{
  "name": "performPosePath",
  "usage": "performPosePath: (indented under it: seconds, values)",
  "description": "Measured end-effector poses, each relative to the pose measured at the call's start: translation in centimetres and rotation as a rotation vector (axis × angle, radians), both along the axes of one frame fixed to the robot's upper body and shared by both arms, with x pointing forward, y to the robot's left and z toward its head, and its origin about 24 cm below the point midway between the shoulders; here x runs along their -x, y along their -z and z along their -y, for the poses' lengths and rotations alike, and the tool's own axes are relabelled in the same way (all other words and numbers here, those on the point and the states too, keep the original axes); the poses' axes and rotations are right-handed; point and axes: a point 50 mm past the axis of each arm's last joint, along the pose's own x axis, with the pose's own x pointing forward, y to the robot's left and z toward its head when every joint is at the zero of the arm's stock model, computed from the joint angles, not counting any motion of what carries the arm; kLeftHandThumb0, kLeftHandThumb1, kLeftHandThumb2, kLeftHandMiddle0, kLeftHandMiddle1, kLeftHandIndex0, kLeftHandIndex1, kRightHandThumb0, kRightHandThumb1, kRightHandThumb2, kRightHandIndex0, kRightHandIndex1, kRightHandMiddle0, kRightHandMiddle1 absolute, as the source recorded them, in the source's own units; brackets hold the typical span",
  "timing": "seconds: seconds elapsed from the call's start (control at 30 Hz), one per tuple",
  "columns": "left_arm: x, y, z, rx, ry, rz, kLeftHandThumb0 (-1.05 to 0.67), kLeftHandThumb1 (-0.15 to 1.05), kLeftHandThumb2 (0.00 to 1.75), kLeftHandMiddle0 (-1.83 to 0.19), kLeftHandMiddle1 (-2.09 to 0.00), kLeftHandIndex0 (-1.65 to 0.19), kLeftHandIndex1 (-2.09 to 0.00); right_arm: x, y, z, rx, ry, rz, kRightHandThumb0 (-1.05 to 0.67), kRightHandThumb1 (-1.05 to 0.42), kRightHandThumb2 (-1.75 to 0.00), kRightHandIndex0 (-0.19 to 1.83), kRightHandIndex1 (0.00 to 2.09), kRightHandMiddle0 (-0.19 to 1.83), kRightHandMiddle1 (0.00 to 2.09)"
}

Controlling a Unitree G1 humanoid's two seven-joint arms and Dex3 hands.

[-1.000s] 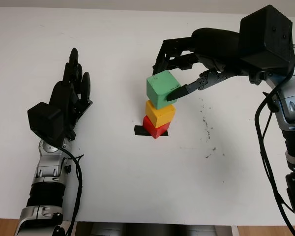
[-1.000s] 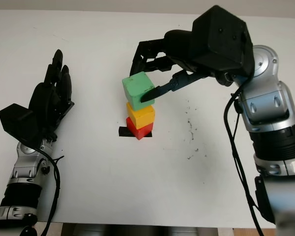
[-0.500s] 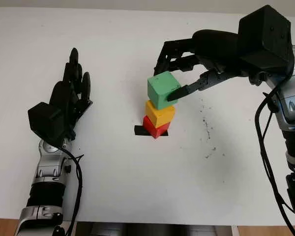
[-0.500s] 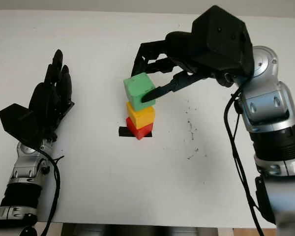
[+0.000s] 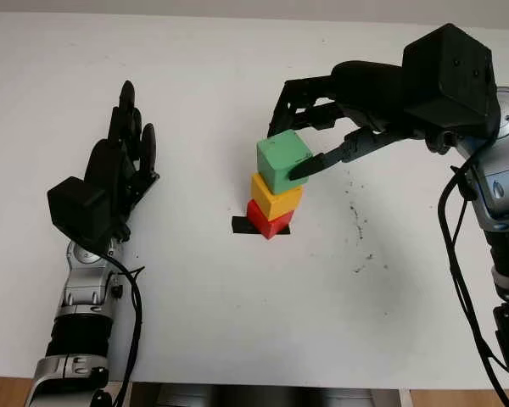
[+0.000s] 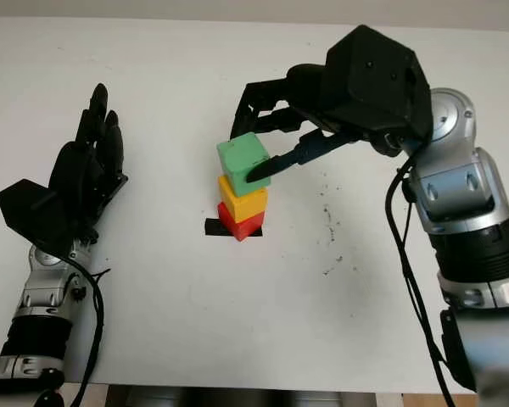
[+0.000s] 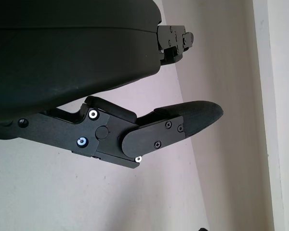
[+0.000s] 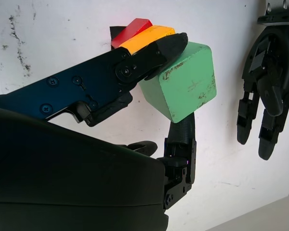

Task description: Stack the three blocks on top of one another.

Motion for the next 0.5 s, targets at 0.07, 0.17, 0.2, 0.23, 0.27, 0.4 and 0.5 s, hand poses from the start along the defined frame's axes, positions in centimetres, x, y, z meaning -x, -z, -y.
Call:
performPosePath:
  seconds: [0.07,0.17,0.2,0.23,0.27,0.4,0.5]
  values:
    - [0.01,0.01,-0.01,0.0,0.0,0.0,-0.67,1.05,0.7,0.11,-0.05,0.1,-0.05,0.0,0.03,0.01,0.0,0.0,-0.001,-0.53,-0.98,-0.05,0.39,0.04,0.31,1.63]
    - [0.01,0.03,-0.01,0.001,-0.001,-0.001,-0.68,1.05,0.7,0.11,-0.06,0.09,-0.06,-0.02,0.17,0.08,0.001,0.007,0.003,-0.53,-0.97,-0.05,0.41,0.05,0.32,1.62]
    - [0.01,0.05,-0.02,0.001,-0.003,-0.003,-0.68,1.05,0.7,0.1,-0.06,0.09,-0.06,-0.02,0.19,0.08,0.003,0.008,0.008,-0.53,-0.97,-0.05,0.41,0.05,0.32,1.62]
    - [0.01,0.06,-0.03,0.001,-0.004,-0.004,-0.68,1.05,0.7,0.11,-0.05,0.09,-0.06,-0.01,0.19,0.06,0.006,0.006,0.013,-0.53,-0.97,-0.05,0.41,0.05,0.32,1.61]
    - [0.01,0.06,-0.03,0.002,-0.004,-0.004,-0.68,1.05,0.7,0.11,-0.05,0.09,-0.05,0.0,0.18,0.04,0.009,0.005,0.019,-0.53,-0.97,-0.05,0.41,0.05,0.32,1.61]
    - [0.02,0.07,-0.03,0.002,-0.005,-0.004,-0.68,1.05,0.7,0.11,-0.05,0.09,-0.06,-0.01,0.19,0.02,0.015,0.0,0.028,-0.53,-0.98,-0.05,0.4,0.04,0.32,1.6]
    - [0.02,0.07,-0.03,0.002,-0.005,-0.003,-0.68,1.05,0.7,0.11,-0.05,0.09,-0.05,0.02,0.17,-0.02,0.019,-0.007,0.035,-0.54,-0.97,-0.05,0.4,0.04,0.32,1.59]
